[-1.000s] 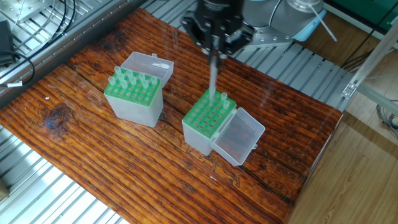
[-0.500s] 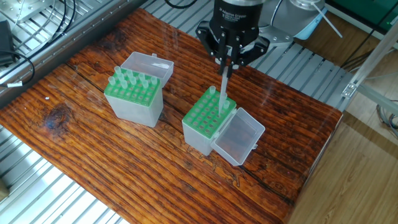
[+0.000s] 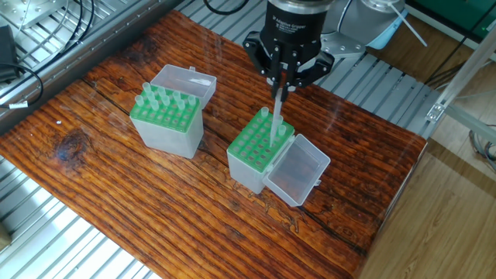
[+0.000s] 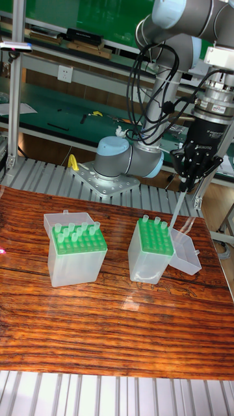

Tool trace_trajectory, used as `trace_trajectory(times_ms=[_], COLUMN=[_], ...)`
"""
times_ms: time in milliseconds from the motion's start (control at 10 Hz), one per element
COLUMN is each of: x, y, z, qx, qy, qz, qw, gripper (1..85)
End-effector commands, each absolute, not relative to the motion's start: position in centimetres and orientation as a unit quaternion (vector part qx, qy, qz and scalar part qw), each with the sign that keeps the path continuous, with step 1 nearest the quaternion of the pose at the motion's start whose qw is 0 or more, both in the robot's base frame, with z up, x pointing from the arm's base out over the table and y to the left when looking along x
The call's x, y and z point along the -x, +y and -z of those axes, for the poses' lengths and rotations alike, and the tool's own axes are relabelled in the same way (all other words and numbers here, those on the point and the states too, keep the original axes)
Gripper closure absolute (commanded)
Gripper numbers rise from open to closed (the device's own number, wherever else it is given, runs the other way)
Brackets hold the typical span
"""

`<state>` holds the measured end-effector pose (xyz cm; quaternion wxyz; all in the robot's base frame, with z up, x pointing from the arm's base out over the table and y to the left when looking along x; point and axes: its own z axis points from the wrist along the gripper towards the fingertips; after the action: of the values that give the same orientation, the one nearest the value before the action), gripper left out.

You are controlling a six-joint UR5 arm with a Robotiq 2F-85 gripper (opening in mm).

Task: Transfer all large pipette tips from one holder to another

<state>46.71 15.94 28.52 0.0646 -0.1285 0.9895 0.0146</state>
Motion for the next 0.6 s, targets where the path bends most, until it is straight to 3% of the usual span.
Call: trace_trajectory(times_ms=[0,500], x=[-46.5,-45.93], y=[15.87,16.14], z=[-27.89,-27.35], qx=[0.13,0.128], qy=[0.989,0.99], qz=[-0.02,-0.017], qw=[0.063,0.058], gripper=[75.0,75.0])
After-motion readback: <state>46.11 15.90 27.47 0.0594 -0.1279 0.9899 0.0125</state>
